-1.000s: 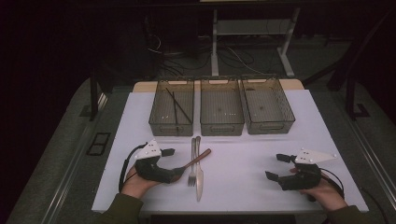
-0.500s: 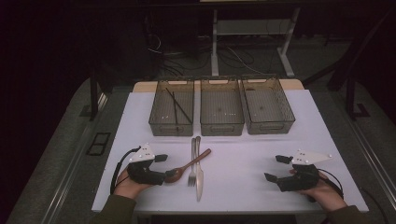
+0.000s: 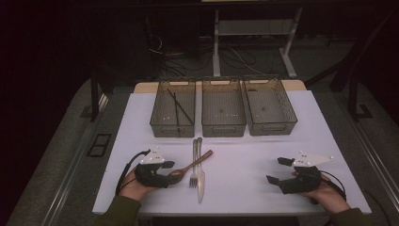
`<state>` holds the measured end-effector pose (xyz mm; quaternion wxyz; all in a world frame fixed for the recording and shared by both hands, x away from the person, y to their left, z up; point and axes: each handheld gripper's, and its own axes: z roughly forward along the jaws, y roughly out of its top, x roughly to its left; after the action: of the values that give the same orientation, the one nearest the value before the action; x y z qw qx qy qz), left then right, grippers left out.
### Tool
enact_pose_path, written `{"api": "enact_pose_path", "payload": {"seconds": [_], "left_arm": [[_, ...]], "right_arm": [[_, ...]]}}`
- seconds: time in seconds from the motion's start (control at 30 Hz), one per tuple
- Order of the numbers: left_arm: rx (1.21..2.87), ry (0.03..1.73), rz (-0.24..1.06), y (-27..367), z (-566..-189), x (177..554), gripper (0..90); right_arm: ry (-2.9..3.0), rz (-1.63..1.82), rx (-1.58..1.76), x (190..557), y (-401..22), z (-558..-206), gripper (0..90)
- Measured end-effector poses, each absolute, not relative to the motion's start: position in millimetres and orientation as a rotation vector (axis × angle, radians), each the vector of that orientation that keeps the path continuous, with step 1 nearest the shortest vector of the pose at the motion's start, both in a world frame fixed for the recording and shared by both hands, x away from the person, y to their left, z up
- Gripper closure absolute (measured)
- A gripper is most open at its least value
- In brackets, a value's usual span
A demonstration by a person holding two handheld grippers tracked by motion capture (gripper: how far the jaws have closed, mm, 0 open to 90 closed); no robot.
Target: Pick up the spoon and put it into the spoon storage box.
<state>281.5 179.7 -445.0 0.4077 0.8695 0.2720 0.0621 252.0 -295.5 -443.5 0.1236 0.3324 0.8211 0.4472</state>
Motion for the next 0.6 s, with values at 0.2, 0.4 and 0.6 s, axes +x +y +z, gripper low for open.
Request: {"api": "enact_pose_path", "payload": {"seconds": [0.2,0.4,0.6], "left_arm": [[2.216,0.674,0.14,178.2,-446.8,281.9,43.4],[2.245,0.661,0.122,176.6,-448.3,281.8,45.2],[2.252,0.648,0.124,175.4,-448.3,280.6,48.0]], "right_arm": [[2.395,1.3,0.97,251.6,-295.7,-443.4,16.8],[2.393,1.299,0.974,251.5,-296.1,-443.3,16.8],[2.395,1.297,0.973,251.5,-295.9,-443.4,16.8]]}}
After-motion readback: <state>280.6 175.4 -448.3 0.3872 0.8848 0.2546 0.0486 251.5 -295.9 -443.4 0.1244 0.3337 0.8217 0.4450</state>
